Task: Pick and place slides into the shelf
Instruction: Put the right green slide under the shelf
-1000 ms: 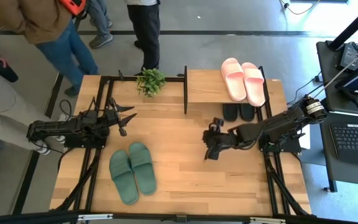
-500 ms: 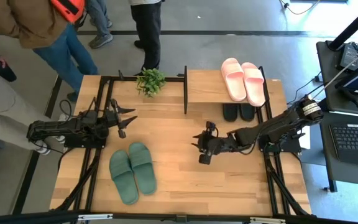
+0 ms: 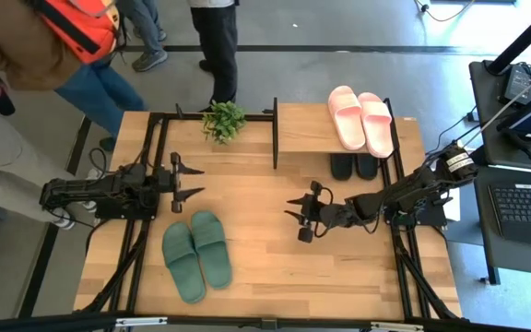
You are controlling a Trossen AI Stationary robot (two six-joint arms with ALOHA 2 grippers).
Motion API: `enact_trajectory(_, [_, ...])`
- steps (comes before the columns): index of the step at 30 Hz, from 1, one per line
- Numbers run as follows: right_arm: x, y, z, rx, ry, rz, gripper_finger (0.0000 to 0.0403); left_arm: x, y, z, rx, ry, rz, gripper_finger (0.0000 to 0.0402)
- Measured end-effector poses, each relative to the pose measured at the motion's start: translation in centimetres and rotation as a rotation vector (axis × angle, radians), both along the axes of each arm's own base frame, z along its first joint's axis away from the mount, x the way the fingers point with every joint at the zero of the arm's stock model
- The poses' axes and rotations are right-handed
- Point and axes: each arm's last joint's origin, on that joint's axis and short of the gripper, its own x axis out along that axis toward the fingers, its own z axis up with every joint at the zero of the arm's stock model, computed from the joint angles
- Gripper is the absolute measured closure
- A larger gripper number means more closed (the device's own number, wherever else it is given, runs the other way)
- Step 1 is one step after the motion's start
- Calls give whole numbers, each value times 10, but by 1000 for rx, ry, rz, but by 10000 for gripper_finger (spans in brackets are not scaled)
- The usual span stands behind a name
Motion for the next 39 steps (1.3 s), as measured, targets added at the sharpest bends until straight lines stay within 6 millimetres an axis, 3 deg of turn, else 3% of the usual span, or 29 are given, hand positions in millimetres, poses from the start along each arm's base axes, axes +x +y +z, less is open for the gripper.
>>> enact_trajectory(6, [1, 0, 1, 0, -3, 0, 265, 0, -1, 2, -48, -30, -22, 141])
enact_trajectory(17, [1, 0, 1, -2, 2, 0, 265, 0, -5, 3, -239, -46, -167, 139])
enact_trajectory(23, [0, 0, 0, -6, 13, -1, 265, 2, -12, 5, -212, -43, -223, 139])
enact_trajectory(29, [1, -5, 0, -9, 15, -17, 265, 6, -22, 13, -134, 21, -171, 139])
enact_trajectory(39, [4, -19, -2, -17, 41, -67, 265, 31, -59, 36, -19, 223, -128, 139])
